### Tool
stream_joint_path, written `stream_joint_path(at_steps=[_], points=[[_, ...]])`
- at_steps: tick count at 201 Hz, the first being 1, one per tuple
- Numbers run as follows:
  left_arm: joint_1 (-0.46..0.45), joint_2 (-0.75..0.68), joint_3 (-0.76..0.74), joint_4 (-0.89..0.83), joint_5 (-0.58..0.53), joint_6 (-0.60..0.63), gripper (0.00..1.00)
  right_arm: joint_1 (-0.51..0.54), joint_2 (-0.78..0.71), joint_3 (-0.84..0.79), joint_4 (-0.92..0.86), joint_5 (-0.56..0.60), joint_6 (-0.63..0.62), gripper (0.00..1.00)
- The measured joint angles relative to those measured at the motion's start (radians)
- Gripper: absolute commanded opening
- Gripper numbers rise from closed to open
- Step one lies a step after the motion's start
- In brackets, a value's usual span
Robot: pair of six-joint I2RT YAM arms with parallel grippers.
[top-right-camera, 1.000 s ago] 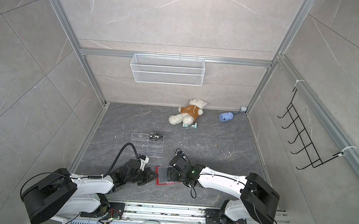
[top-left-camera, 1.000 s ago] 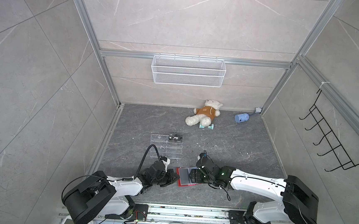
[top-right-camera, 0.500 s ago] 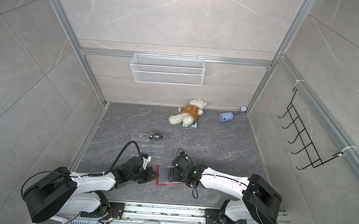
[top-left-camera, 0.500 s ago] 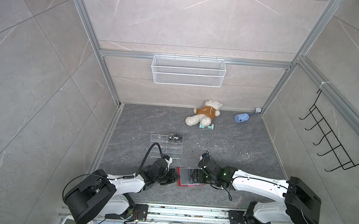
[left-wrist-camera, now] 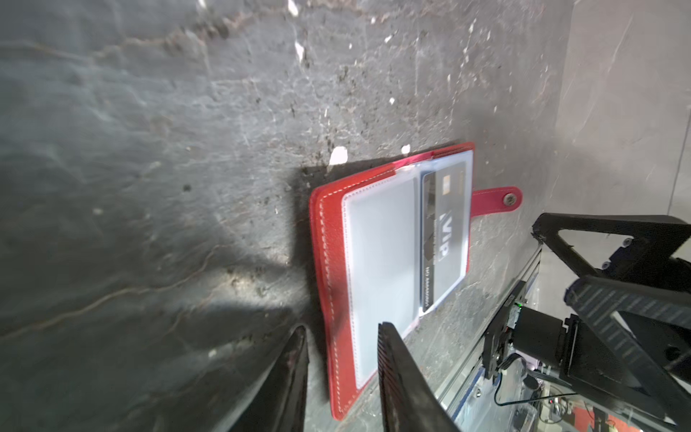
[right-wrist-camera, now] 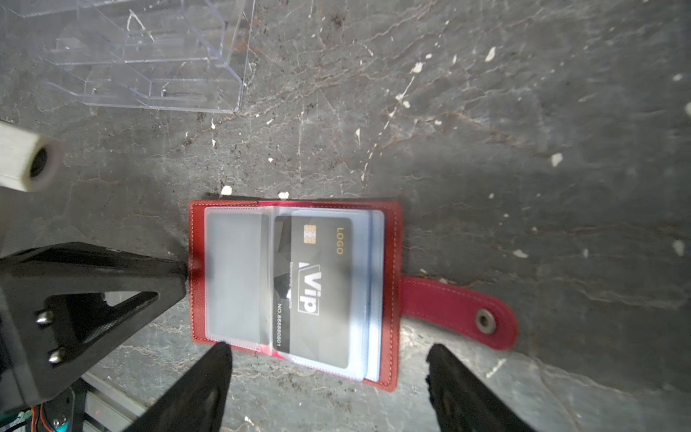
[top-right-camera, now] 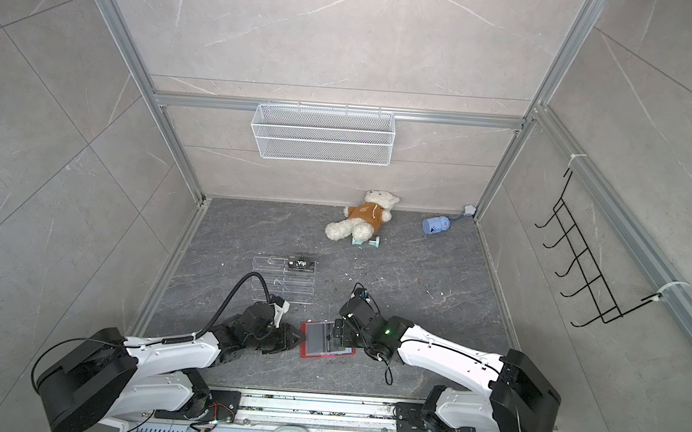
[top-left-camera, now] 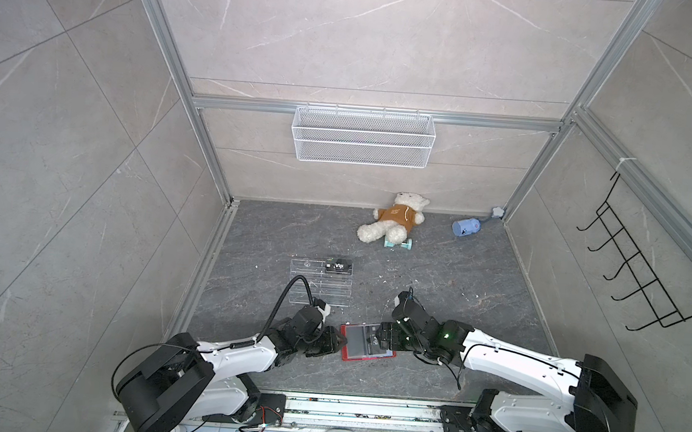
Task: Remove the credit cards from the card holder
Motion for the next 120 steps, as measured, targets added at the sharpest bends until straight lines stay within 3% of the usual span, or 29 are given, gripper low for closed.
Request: stream_joint_path(at_steps=[29, 73, 120], points=[[0.0, -0.101, 0.014, -0.079, -0.04, 0.011, 0.52, -0.016, -0.055, 0.0, -0.013, 0.0, -0.031, 1.0], [0.0, -0.218, 0.06, -0.169, -0.066, 0.033, 0.7, -0.039, -0.178, -0.035, 0.004, 0.002, -0.059, 1.0], [-0.001, -0.257, 0.106, -0.188, -0.061, 0.031, 0.74, -0.09, -0.294, -0.074, 0.025, -0.021, -0.066, 0.98]])
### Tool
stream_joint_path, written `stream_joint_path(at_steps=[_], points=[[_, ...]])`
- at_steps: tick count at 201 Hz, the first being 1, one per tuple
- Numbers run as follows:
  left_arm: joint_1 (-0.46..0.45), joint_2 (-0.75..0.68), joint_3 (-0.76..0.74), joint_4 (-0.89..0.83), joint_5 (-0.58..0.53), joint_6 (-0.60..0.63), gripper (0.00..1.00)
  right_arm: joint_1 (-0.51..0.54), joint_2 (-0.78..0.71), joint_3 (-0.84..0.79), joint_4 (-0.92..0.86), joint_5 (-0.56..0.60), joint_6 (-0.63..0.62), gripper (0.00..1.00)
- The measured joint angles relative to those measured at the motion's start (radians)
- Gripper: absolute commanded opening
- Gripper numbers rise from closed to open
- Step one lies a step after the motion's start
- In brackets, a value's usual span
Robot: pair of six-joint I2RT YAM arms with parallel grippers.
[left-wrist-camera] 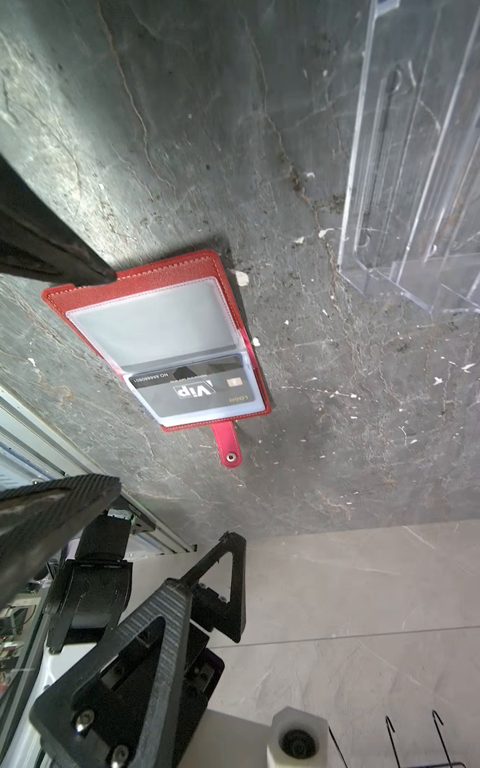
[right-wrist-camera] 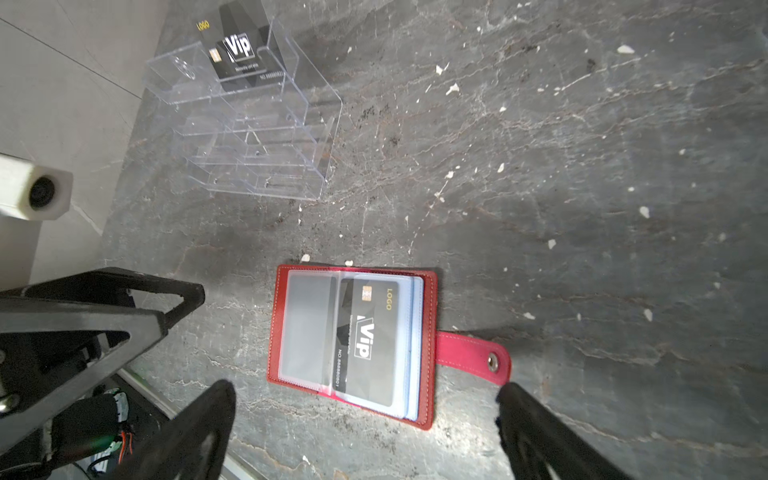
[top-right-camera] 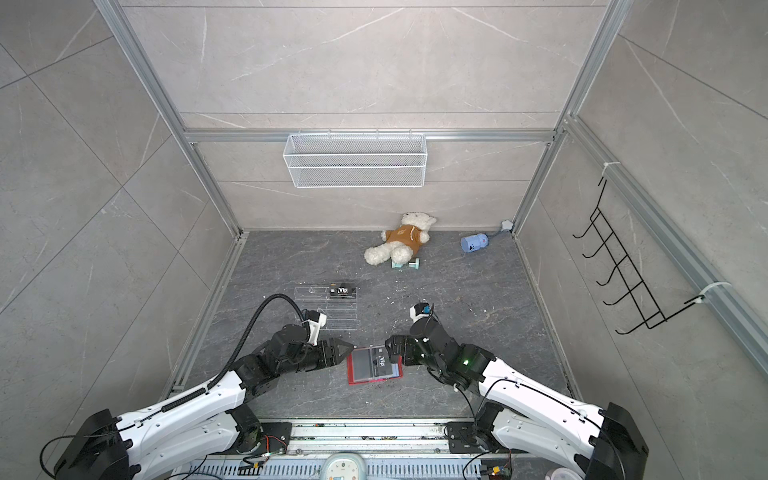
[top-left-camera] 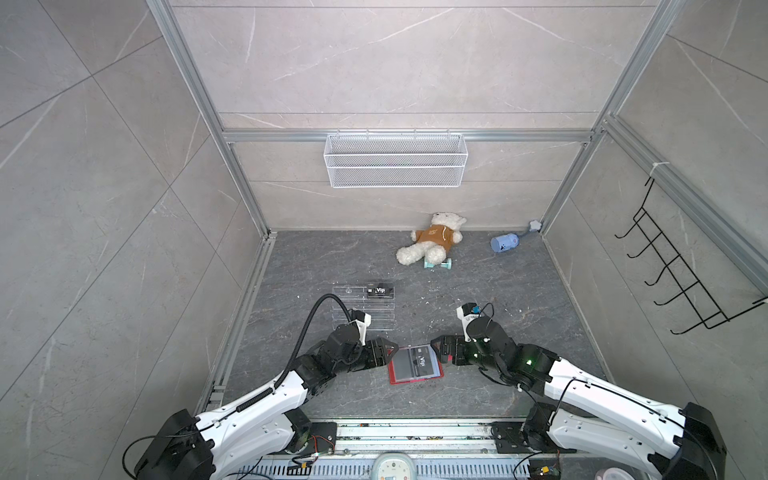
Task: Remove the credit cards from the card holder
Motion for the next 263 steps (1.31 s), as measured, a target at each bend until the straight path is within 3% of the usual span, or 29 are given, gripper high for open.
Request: stream_joint_path(at_steps=[39, 102, 177, 219, 263], points=[[-0.01, 0.021, 0.003, 0.037, 0.028, -0.061, 0.72, -0.085, -0.017, -0.024, 0.026, -0.1, 0.014, 0.83], [-0.037, 0.113, -0.031, 0.234, 0.079, -0.249, 0.6, -0.148, 0.029, -0.065, 0.118, -0.255, 0.048, 0.39], [-0.083, 0.272, -0.034, 0.372, 0.104, -0.381, 0.49, -0.167, 0.156, -0.107, 0.227, -0.362, 0.083, 0.1], [-0.107, 0.342, -0.034, 0.441, 0.103, -0.419, 0.46, -0.169, 0.261, -0.11, 0.294, -0.411, 0.099, 0.0], [-0.121, 0.392, -0.04, 0.497, 0.102, -0.448, 0.45, -0.169, 0.346, -0.119, 0.34, -0.435, 0.099, 0.0]])
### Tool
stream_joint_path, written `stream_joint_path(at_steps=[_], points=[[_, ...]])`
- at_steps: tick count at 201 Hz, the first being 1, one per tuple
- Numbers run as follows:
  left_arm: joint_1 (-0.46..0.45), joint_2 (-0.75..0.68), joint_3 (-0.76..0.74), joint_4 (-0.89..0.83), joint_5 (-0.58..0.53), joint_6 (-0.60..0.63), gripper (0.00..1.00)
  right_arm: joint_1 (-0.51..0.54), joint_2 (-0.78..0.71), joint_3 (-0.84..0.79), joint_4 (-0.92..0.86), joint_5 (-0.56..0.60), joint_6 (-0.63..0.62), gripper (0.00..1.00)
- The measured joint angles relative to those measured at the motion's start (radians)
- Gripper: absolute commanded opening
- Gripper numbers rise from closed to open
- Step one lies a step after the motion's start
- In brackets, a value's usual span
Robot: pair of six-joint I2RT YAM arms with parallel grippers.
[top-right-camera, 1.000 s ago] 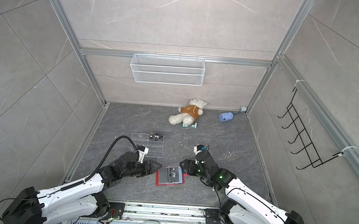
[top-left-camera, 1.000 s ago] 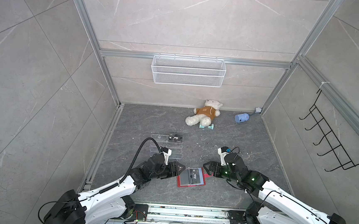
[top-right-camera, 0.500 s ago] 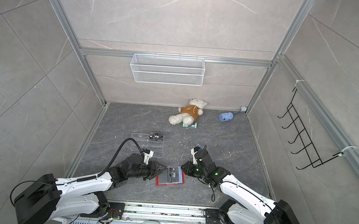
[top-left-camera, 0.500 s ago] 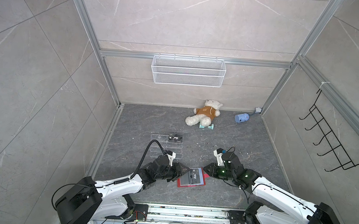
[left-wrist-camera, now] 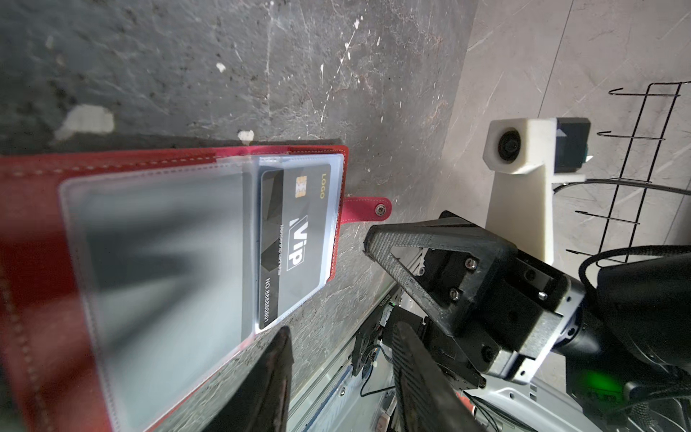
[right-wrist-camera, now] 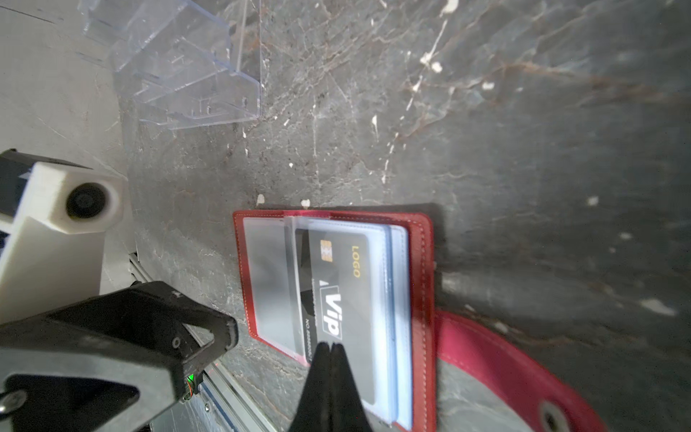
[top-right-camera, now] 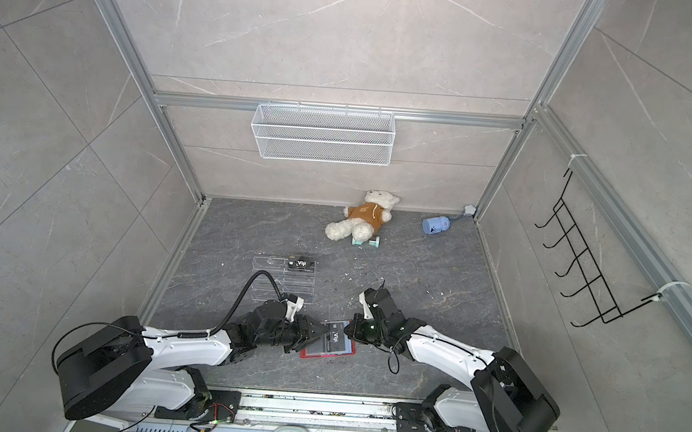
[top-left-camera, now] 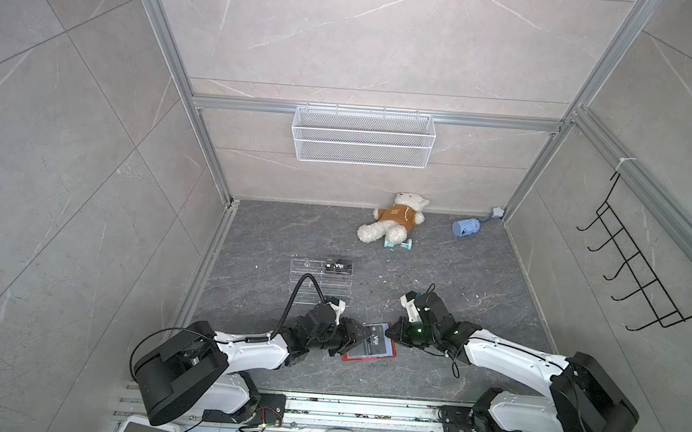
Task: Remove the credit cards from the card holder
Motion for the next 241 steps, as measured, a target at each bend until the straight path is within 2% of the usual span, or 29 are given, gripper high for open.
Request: stream_joint_path(at_steps=[139, 175, 241], points=[[-0.02, 0.082, -0.056, 0.095, -0.031, -0.047, 0.39, -0.001, 0.133, -0.03, 0.119, -0.03, 0.007, 0.0], [-0.02, 0.12, -0.075, 0.158, -0.052, -0.05, 0.34, -0.001, 0.142, -0.038, 0.151, -0.037, 0.013, 0.0], [-0.024, 0.195, -0.087, 0.298, -0.076, -0.05, 0.32, -0.001, 0.148, -0.049, 0.183, -0.045, 0.025, 0.0]])
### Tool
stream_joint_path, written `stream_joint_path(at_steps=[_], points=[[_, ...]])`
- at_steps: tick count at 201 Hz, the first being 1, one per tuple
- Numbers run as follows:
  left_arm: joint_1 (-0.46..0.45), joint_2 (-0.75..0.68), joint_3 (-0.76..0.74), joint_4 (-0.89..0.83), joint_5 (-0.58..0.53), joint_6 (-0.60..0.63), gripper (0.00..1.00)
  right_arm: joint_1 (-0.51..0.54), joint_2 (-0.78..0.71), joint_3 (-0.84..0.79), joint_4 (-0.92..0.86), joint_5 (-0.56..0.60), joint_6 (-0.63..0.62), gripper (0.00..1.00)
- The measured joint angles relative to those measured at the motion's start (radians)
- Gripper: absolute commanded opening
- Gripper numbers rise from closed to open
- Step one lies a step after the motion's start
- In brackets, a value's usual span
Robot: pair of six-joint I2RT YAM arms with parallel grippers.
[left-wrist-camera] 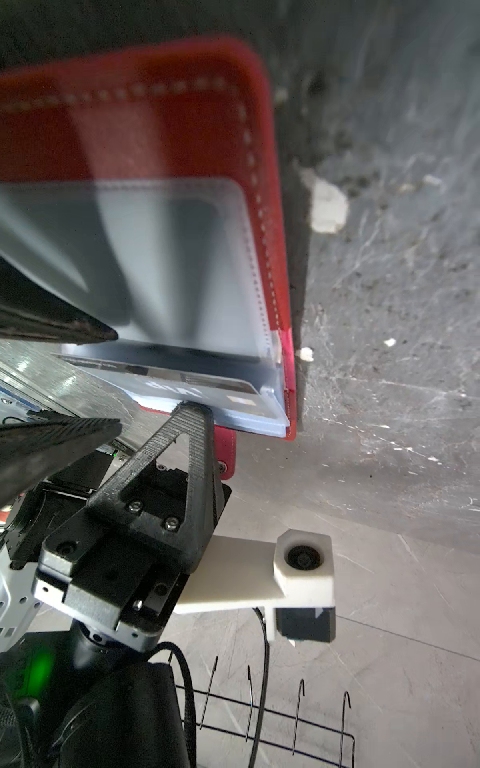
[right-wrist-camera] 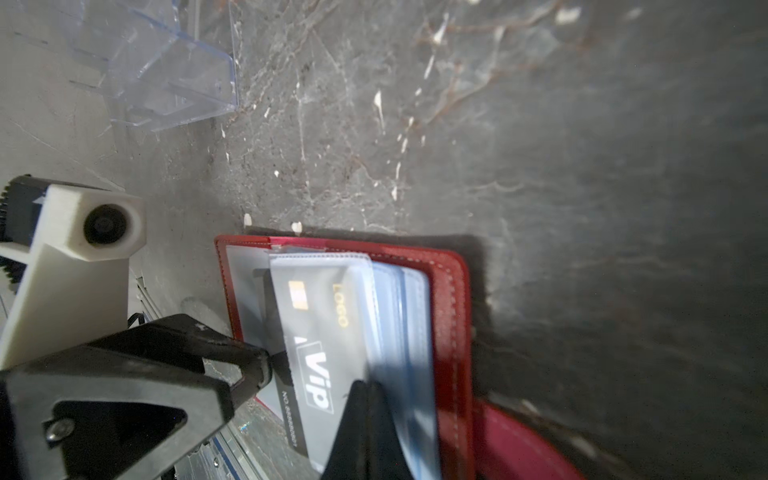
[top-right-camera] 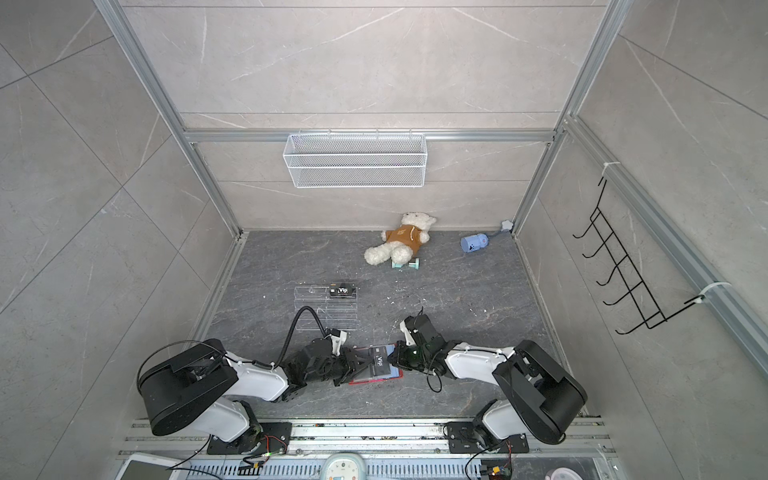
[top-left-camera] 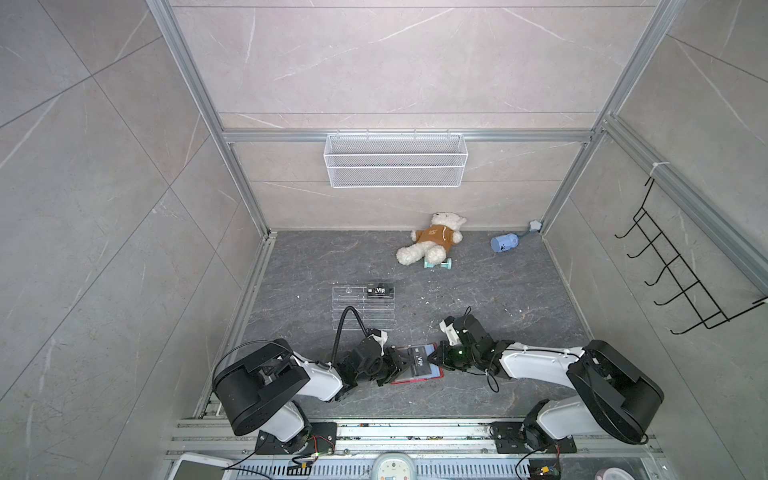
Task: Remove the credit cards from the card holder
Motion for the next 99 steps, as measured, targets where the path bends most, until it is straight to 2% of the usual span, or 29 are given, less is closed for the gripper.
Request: stream_joint_path(at_steps=[77, 99], points=[[0.0, 0.072, -0.028, 0.124, -0.003, -0.002, 0.29, 0.0, 0.0, -0.007, 0.011, -0.003, 0.0, 0.0], [-0.001, 0.106, -0.028, 0.171, -0.003, -0.011, 0.26, 0.0, 0.0, -0.007, 0.011, -0.003, 0.0, 0.0]])
